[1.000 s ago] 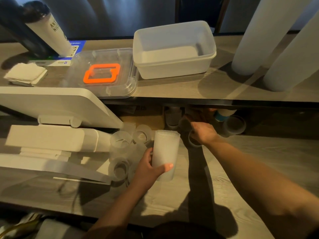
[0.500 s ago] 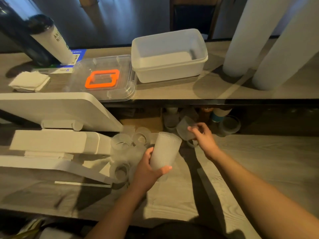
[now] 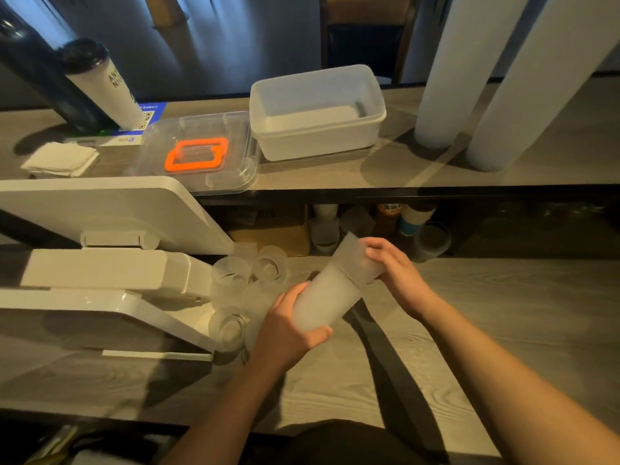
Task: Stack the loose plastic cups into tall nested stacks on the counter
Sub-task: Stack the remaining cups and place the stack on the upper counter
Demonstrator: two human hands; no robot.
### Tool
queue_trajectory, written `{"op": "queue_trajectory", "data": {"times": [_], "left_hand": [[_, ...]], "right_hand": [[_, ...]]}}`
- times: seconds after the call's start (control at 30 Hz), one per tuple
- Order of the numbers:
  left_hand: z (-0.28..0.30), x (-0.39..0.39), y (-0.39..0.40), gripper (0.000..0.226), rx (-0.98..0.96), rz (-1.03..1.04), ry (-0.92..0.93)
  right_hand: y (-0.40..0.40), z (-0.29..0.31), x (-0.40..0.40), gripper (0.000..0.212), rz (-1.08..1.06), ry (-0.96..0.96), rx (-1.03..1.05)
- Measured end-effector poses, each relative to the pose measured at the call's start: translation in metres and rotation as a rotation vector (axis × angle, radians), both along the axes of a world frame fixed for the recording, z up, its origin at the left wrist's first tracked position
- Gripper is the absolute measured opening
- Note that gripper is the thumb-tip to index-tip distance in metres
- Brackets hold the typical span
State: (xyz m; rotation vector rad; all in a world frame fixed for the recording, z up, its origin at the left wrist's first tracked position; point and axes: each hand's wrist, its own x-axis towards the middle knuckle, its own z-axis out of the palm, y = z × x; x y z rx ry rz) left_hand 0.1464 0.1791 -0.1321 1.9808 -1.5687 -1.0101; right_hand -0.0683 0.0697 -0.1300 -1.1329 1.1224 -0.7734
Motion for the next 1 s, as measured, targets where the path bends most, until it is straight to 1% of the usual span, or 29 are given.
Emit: {"op": "queue_trajectory", "data": {"times": [0.13, 0.4, 0.47, 0.57, 0.63, 0.77, 0.87, 0.9, 0.93, 1.0], "left_hand": [[0.004, -0.002, 0.002, 0.089, -0.011, 0.023, 0.003], [0.015, -0.004, 0.0, 0.087, 0.012, 0.013, 0.034], [0.017, -0.007, -0.001, 0.086, 0.027, 0.025, 0.074], [0.019, -0.009, -0.001, 0.082, 0.06, 0.043, 0.142], [0.018, -0.009, -0.001, 0.08, 0.085, 0.053, 0.168], [0.018, -0.012, -0.002, 0.089, 0.14, 0.089, 0.186], [0.016, -0.016, -0.004, 0.097, 0.153, 0.102, 0.188], [0.015, -0.018, -0.005, 0.094, 0.155, 0.115, 0.201], [0.014, -0.018, -0.006, 0.086, 0.152, 0.132, 0.223], [0.013, -0.016, -0.009, 0.064, 0.154, 0.183, 0.274]], "right_hand": [[0.008, 0.007, 0.0, 0.048, 0.059, 0.059, -0.048], [0.017, 0.019, 0.002, 0.046, 0.144, 0.073, -0.088], [0.021, 0.019, 0.006, 0.046, 0.179, 0.067, -0.061], [0.026, 0.014, 0.015, 0.05, 0.214, -0.044, 0.055], [0.026, 0.01, 0.02, 0.054, 0.212, -0.055, 0.075], [0.021, 0.004, 0.026, 0.054, 0.156, -0.102, 0.137], [0.015, -0.003, 0.028, 0.061, 0.179, -0.093, 0.181], [0.013, -0.005, 0.029, 0.064, 0.192, -0.086, 0.189], [0.011, -0.007, 0.029, 0.066, 0.188, -0.074, 0.196], [0.005, -0.012, 0.03, 0.065, 0.1, -0.034, 0.202]]}}
